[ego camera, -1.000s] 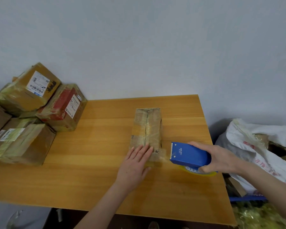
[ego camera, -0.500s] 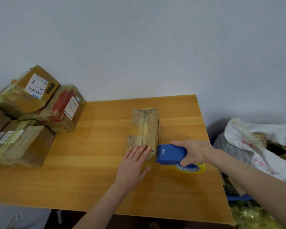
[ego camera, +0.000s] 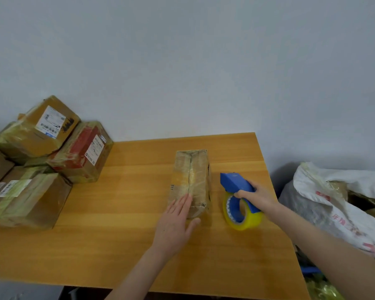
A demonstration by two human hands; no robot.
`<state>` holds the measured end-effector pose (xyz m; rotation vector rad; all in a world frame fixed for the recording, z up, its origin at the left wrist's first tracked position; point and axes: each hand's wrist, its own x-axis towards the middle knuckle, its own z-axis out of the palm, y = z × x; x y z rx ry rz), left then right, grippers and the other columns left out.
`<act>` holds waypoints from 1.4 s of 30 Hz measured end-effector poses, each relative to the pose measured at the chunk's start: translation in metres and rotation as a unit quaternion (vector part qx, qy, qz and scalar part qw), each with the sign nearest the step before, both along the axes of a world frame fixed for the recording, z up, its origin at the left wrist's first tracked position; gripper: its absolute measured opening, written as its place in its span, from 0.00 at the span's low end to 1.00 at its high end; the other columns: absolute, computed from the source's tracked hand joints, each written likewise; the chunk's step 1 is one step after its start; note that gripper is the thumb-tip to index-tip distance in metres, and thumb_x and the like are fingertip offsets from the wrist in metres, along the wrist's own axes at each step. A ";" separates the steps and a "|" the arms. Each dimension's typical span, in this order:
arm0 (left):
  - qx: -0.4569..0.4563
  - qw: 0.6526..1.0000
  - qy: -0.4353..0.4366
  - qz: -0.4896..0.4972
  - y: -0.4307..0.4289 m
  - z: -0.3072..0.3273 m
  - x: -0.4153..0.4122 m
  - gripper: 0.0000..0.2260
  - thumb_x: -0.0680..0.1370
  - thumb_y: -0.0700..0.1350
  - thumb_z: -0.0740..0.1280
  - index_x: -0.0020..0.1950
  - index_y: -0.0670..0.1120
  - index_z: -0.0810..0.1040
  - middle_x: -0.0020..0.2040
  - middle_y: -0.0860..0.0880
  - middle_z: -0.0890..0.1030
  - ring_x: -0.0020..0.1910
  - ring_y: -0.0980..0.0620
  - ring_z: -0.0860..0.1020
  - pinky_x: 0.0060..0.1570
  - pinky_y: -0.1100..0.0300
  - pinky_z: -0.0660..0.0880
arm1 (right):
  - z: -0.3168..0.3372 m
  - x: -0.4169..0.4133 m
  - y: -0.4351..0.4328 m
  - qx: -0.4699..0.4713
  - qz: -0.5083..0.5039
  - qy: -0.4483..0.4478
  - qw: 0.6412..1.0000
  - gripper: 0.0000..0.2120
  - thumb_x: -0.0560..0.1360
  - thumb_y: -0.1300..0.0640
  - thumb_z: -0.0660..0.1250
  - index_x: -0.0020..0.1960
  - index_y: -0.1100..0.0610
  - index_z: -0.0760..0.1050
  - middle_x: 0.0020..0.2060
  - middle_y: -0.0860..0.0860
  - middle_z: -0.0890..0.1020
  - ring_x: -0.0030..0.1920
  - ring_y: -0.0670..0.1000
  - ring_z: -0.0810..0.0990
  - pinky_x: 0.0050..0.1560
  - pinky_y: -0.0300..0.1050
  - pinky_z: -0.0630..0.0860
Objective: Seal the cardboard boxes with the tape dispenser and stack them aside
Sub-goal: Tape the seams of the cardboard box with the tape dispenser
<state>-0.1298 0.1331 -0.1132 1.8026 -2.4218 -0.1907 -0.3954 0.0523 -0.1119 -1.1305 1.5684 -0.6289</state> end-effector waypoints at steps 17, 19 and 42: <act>0.112 0.905 0.337 0.233 -0.015 0.016 0.015 0.37 0.76 0.63 0.57 0.79 0.46 0.51 0.75 0.49 0.64 0.73 0.50 0.65 0.70 0.54 0.66 | 0.011 0.070 0.030 -0.063 0.065 0.193 0.977 0.33 0.80 0.41 0.58 0.79 0.56 0.55 0.62 0.53 0.78 0.49 0.45 0.79 0.45 0.41 0.74; 0.155 0.874 0.376 0.264 -0.026 0.015 0.004 0.38 0.74 0.63 0.65 0.78 0.46 0.57 0.70 0.49 0.73 0.65 0.50 0.74 0.62 0.54 0.74 | 0.015 0.105 0.036 -0.039 0.091 0.137 0.986 0.35 0.78 0.38 0.60 0.78 0.55 0.56 0.63 0.50 0.78 0.48 0.44 0.78 0.42 0.38 0.76; 0.118 0.845 0.434 0.289 -0.035 0.002 0.026 0.21 0.82 0.49 0.60 0.74 0.42 0.67 0.69 0.47 0.73 0.65 0.54 0.72 0.59 0.66 0.70 | 0.018 0.093 0.028 -0.073 0.005 0.130 0.989 0.22 0.82 0.47 0.59 0.70 0.60 0.70 0.62 0.53 0.78 0.61 0.52 0.76 0.55 0.41 0.70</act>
